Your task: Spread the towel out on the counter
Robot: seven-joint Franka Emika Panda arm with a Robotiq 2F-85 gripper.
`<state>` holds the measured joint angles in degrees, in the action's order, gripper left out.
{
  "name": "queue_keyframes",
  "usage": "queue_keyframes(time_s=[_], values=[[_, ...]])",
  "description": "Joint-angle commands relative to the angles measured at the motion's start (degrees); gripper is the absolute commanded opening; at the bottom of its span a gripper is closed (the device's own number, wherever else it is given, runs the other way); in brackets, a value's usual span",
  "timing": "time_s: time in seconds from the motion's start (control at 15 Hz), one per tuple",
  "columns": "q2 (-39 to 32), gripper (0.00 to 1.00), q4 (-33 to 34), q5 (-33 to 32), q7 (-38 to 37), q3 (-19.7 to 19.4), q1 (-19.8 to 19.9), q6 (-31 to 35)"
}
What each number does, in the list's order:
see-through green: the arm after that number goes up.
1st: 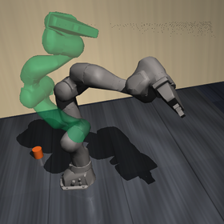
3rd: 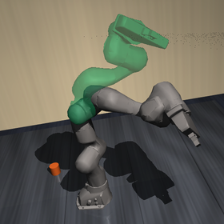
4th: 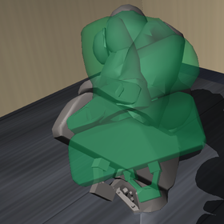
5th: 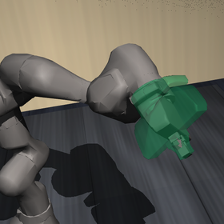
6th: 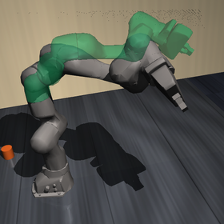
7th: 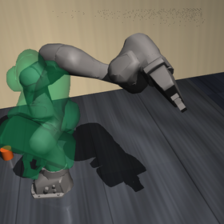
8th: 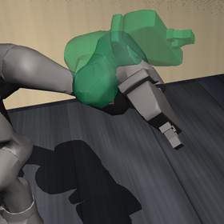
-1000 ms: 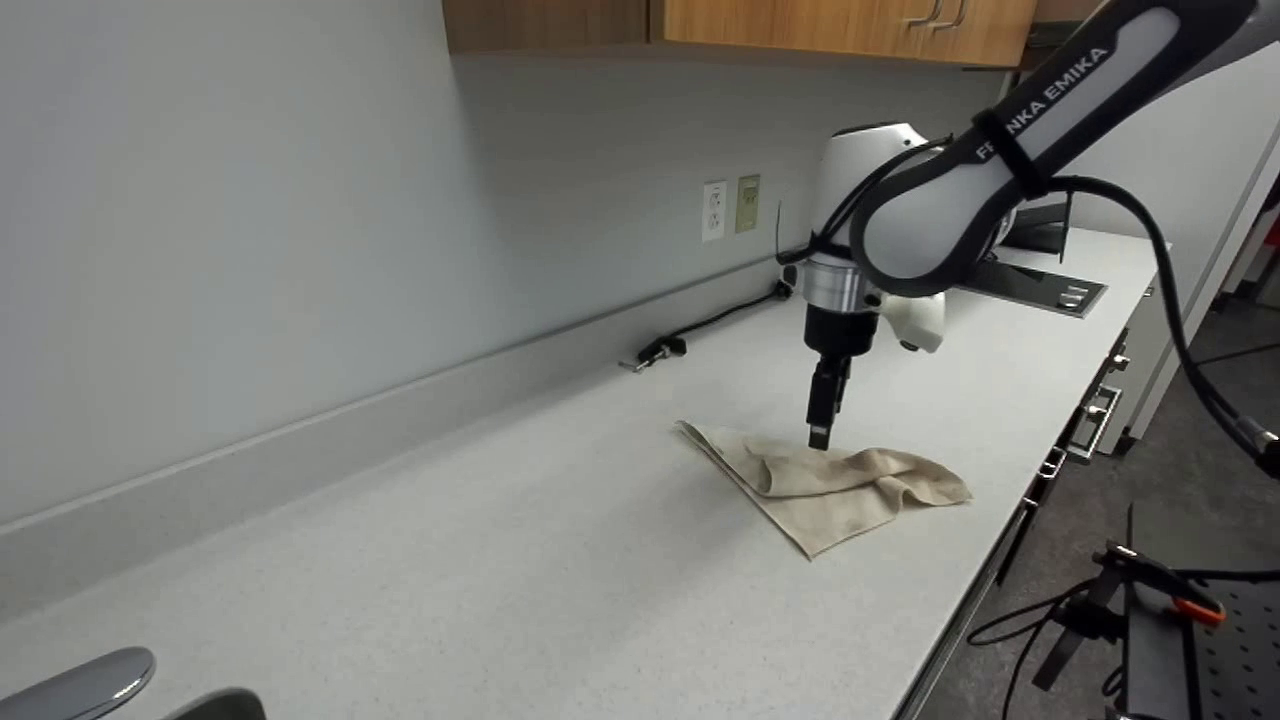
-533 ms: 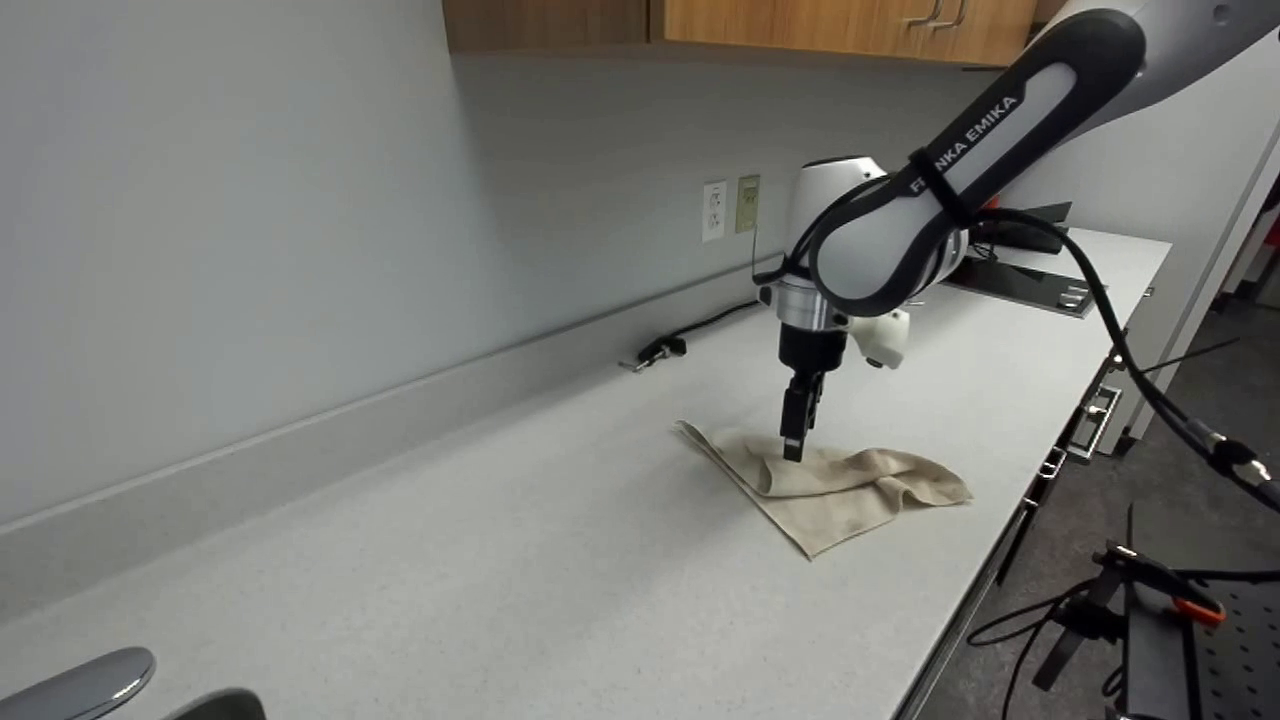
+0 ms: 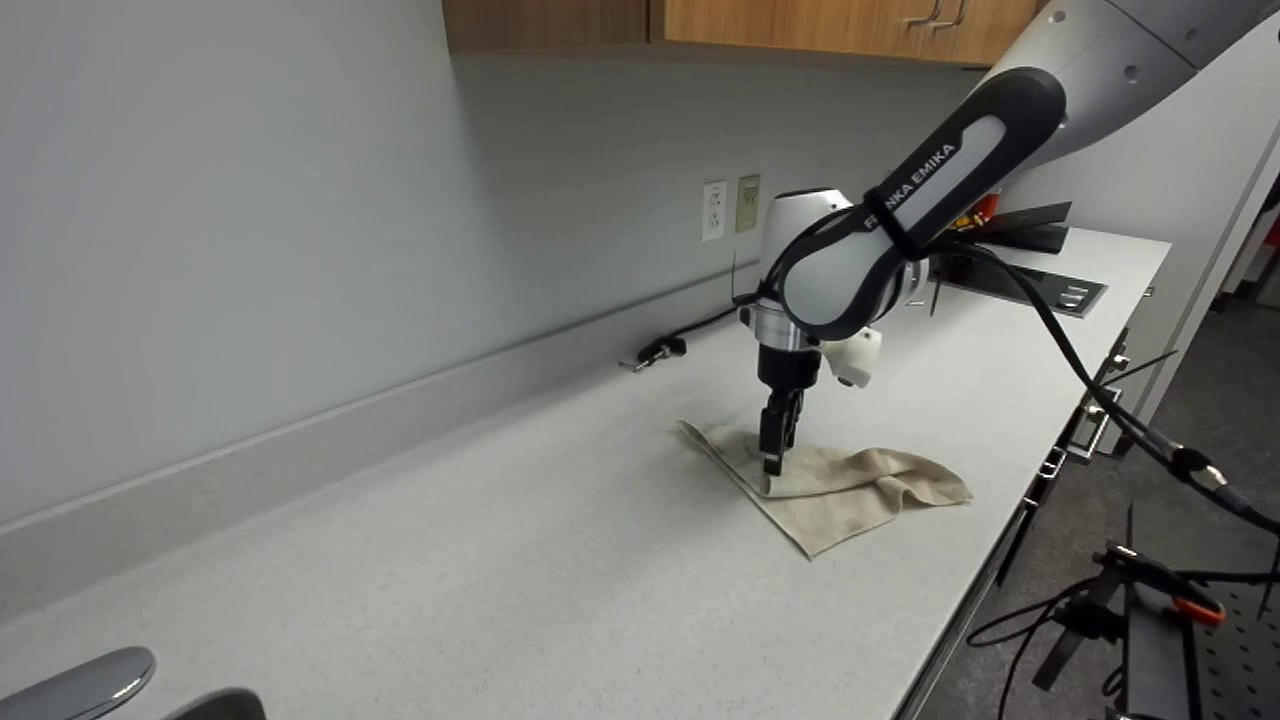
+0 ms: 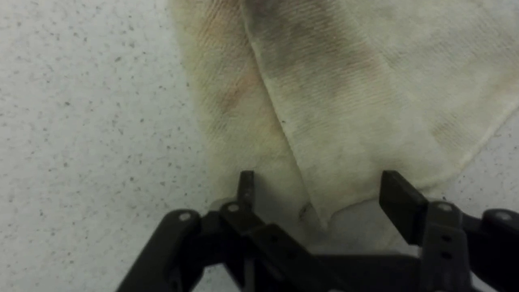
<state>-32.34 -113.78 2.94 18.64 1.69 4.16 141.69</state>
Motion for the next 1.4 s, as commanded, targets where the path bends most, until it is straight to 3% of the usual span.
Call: queue_keyframes(time_s=[0.0, 0.27, 0.33, 0.4, 0.47, 0.53, 0.93, 1.07, 1.33], values=[[-2.8, 0.54, 4.0, 0.6, -0.8, 1.0, 1.6, -1.6], [-3.3, 0.21, 5.1, -0.1, -2.1, 0.5, 1.6, -1.9], [-3.2, 0.17, 5.2, -0.2, -2.2, 0.5, 1.6, -2.1], [-3.1, 0.38, 5.3, -0.2, -2.3, 0.4, 1.6, -2.2], [-3.0, 0.51, 5.4, -0.1, -2.4, 0.5, 1.7, -2.4], [-2.9, 0.52, 5.5, 0.0, -2.6, 0.5, 1.7, -2.8], [-1.8, 0.95, 3.8, -0.5, -3.8, 0.1, 1.0, -1.5], [-1.5, 1.00, 3.0, 0.0, -4.6, 0.4, 0.9, -1.1], [-1.3, 1.00, 2.1, 0.1, -6.2, 0.6, 0.2, -0.8]])
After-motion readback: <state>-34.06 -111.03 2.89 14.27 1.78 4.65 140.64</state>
